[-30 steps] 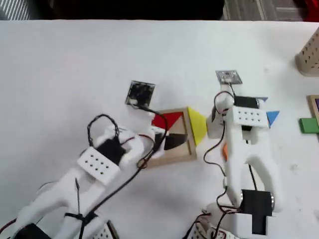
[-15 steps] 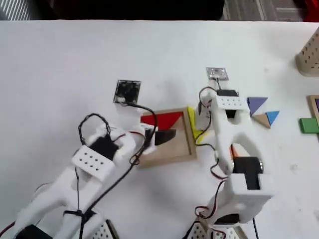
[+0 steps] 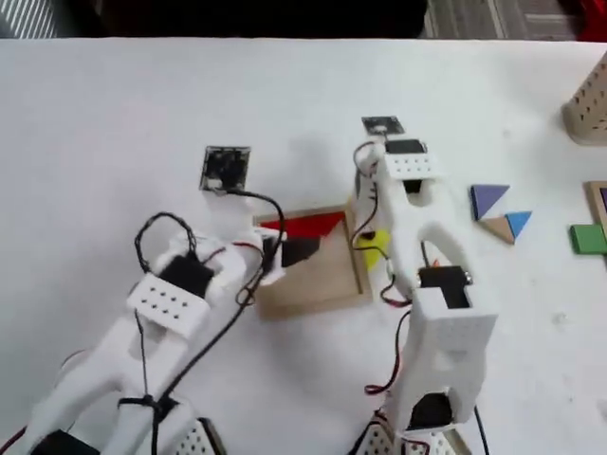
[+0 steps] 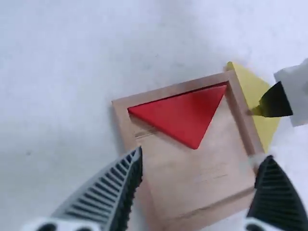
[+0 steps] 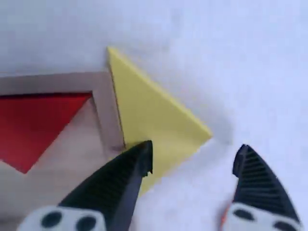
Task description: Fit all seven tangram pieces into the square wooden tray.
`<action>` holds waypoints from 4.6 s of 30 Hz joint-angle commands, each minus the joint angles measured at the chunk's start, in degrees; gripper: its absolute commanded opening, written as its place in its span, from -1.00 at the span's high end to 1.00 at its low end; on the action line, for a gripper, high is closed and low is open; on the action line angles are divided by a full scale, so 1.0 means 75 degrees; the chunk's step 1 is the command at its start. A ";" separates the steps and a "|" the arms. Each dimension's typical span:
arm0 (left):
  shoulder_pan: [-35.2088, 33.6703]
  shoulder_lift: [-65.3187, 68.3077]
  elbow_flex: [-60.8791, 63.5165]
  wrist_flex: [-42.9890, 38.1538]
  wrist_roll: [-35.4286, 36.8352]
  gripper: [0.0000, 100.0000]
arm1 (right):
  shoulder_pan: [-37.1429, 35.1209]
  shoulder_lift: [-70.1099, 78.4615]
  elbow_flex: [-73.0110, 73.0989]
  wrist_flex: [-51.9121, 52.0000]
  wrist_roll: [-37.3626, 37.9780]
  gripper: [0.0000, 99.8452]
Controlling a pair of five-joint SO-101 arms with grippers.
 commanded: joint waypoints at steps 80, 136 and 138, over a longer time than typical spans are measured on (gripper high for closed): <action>-0.0064 -0.0252 -0.0223 -0.0211 -0.0399 0.26 | -0.0123 0.3886 -0.6353 0.2842 0.1747 0.56; -0.6171 -0.0240 -0.0094 0.0164 -0.0375 0.27 | -0.4472 -0.2831 0.2872 -0.1647 -0.1196 0.96; -0.6171 -0.0240 -0.0094 0.0164 -0.0387 0.27 | -0.4472 -0.2678 0.2860 -0.1705 -0.1219 0.96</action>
